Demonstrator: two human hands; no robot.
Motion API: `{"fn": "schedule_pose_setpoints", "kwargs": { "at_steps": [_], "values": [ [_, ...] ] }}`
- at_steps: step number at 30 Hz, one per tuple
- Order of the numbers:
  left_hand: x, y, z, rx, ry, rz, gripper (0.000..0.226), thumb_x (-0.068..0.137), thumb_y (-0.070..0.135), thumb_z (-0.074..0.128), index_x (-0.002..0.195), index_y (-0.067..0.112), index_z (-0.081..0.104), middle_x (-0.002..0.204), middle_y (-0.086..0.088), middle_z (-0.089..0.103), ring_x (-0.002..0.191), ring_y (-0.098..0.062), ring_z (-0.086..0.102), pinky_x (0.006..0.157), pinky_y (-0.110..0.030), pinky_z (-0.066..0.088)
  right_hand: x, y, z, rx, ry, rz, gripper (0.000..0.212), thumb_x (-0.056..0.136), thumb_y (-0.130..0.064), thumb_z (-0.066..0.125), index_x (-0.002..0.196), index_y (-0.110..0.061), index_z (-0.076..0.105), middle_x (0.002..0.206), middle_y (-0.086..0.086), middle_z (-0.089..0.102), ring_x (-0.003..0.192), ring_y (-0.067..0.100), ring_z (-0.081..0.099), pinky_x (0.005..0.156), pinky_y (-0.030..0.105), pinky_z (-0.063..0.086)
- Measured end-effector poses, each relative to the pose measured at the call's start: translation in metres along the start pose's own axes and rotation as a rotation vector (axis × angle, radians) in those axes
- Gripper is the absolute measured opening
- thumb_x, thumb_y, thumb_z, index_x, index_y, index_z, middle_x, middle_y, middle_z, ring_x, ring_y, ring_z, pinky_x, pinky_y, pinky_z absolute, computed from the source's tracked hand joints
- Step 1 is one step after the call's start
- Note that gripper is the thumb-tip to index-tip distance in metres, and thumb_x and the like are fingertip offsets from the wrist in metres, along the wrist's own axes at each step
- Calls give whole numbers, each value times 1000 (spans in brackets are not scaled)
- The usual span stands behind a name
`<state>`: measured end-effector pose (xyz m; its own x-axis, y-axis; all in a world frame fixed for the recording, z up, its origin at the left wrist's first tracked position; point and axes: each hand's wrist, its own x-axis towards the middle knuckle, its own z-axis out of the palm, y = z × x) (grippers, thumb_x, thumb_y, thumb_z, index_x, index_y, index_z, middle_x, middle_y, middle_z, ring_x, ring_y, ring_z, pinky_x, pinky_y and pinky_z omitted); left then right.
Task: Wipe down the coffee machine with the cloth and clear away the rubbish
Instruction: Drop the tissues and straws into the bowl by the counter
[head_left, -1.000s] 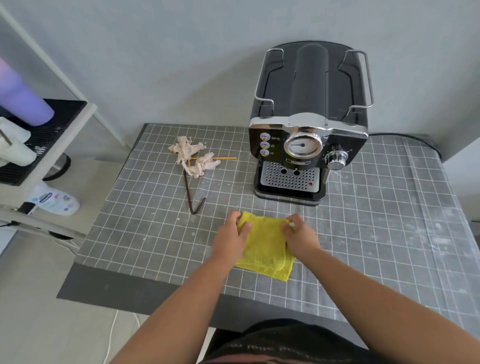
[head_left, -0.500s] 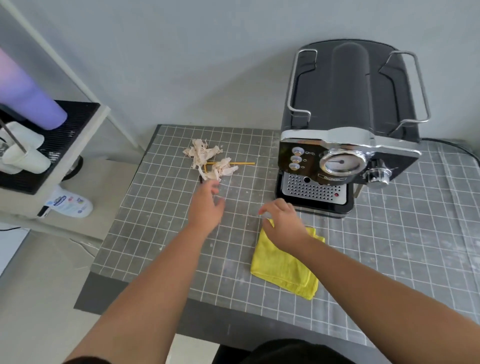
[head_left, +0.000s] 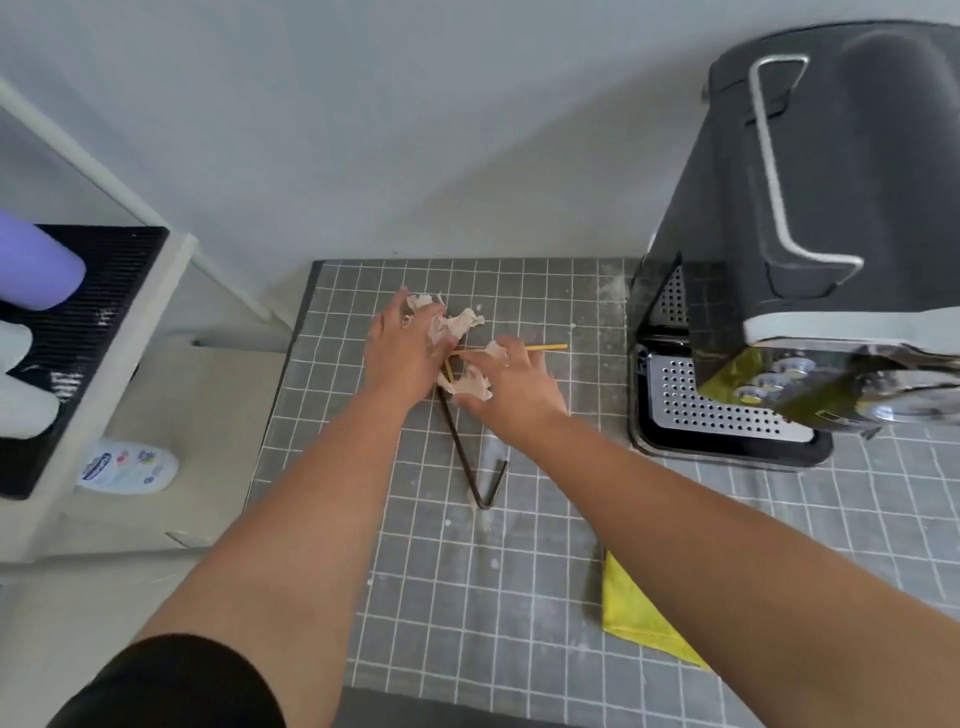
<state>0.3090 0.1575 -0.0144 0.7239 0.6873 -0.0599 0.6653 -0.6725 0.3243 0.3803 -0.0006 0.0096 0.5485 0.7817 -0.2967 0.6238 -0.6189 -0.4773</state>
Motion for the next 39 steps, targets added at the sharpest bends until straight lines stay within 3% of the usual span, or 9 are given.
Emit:
{"fn": "schedule_pose_setpoints", "kwargs": {
  "at_steps": [4, 7, 10, 18, 22, 25, 29, 34, 39],
  "values": [
    [21, -17, 9, 8, -126, 111, 51, 92, 48, 54, 141, 39, 43, 155, -10, 27, 141, -36, 25, 115, -49, 24, 16, -1, 19, -24, 28, -23, 27, 95, -35, 52, 119, -33, 63, 142, 0, 33, 128, 29, 31, 104, 45, 38],
    [27, -21, 17, -135, -74, 167, 38, 94, 21, 58, 131, 24, 58, 123, -14, 51, 111, -33, 51, 96, -37, 42, 23, 11, 29, -5, 54, -70, 22, 94, -16, 55, 109, -23, 69, 130, 1, 44, 123, 27, 37, 95, 44, 47],
    [24, -20, 15, -216, 20, 133, 32, 93, 6, 53, 121, 14, 66, 110, -14, 57, 93, -24, 55, 79, -28, 42, 26, 19, 31, -19, 105, -100, 25, 90, -3, 57, 108, -16, 68, 119, 2, 51, 114, 27, 47, 86, 39, 51],
    [-24, 5, -17, -533, 160, -23, 30, 91, 13, 62, 118, 24, 69, 104, -3, 70, 82, -17, 63, 74, -24, 48, -46, 30, -18, 433, 382, 105, 13, 87, -9, 62, 93, -12, 73, 101, -4, 64, 83, 11, 60, 70, 6, 39],
    [-99, 61, -7, -741, -43, -57, 29, 85, 22, 72, 113, 29, 69, 97, 16, 68, 77, -1, 64, 69, -17, 51, -129, 62, -24, 564, 389, 249, 10, 84, -7, 68, 90, -14, 71, 92, -7, 61, 79, 4, 56, 69, -1, 37],
    [-148, 111, 14, -854, -194, -61, 23, 77, 18, 79, 99, 21, 74, 86, 11, 73, 72, 5, 66, 65, -16, 50, -192, 88, -19, 574, 448, 353, 17, 83, -8, 68, 84, -25, 63, 83, -8, 65, 70, 0, 57, 61, 8, 39],
    [-194, 182, 32, -826, -384, 146, 17, 77, 2, 75, 91, 12, 76, 84, 7, 73, 71, 14, 63, 64, -6, 45, -262, 121, -19, 647, 630, 488, 30, 83, -9, 70, 84, -37, 58, 81, -14, 67, 77, -4, 59, 63, 6, 42],
    [-245, 261, 56, -629, -649, 472, 20, 80, 7, 71, 95, 20, 77, 93, 11, 74, 79, 14, 63, 74, -7, 48, -346, 176, -17, 629, 813, 674, 32, 82, -9, 70, 94, -37, 62, 87, -16, 64, 77, -6, 58, 66, 5, 40],
    [-314, 335, 86, -554, -870, 592, 19, 84, 15, 70, 102, 18, 76, 97, 1, 76, 83, -4, 68, 74, -12, 50, -447, 226, 3, 725, 954, 923, 37, 83, -9, 69, 114, -29, 64, 97, -8, 62, 82, 7, 57, 80, 23, 47]
  ]
}}
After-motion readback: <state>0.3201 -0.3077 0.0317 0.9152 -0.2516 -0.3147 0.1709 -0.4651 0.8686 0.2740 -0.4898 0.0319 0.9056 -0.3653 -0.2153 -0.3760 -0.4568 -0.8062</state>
